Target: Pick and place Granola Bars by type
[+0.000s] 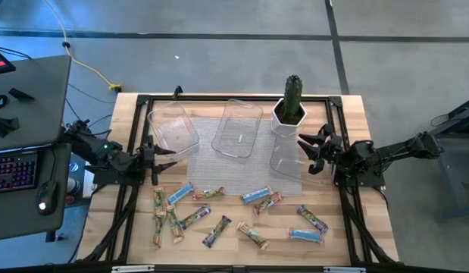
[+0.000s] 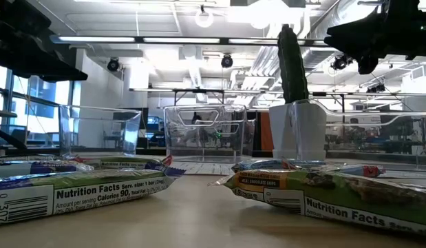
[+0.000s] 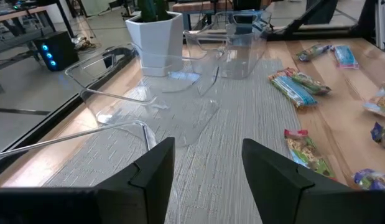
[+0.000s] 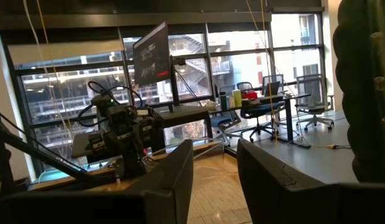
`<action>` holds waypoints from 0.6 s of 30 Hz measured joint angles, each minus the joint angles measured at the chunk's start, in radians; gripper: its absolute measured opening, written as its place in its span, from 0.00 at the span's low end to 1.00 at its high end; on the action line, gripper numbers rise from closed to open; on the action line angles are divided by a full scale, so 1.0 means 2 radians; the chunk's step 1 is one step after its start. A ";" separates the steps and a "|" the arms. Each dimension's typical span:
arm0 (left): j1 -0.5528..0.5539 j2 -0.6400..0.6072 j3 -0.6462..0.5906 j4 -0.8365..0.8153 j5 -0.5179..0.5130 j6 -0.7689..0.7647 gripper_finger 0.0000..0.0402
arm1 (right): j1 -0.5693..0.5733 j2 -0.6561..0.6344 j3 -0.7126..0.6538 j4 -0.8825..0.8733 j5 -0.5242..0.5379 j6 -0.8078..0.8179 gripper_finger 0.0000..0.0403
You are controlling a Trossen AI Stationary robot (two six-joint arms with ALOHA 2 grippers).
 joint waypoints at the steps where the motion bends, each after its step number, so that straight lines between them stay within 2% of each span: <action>1: 0.000 0.000 0.000 0.016 -0.015 0.005 0.45 | 0.000 0.000 0.000 0.000 0.000 0.000 0.27; 4: 0.000 0.000 0.000 0.057 -0.047 0.005 0.45 | 0.000 0.000 0.000 0.000 0.000 0.000 0.27; 6: 0.000 0.000 0.000 0.077 -0.046 -0.002 0.45 | 0.000 0.000 0.000 0.000 0.000 0.000 0.27; 8: 0.000 0.000 0.000 0.085 -0.027 -0.018 0.45 | 0.000 0.000 0.000 0.000 0.000 0.000 0.27; 13: 0.000 0.000 0.000 0.089 0.058 -0.045 0.45 | 0.000 0.000 0.000 0.000 0.000 0.000 0.27; 18: 0.000 0.000 0.000 0.120 0.066 -0.021 0.45 | 0.000 0.000 0.000 0.000 0.000 0.000 0.27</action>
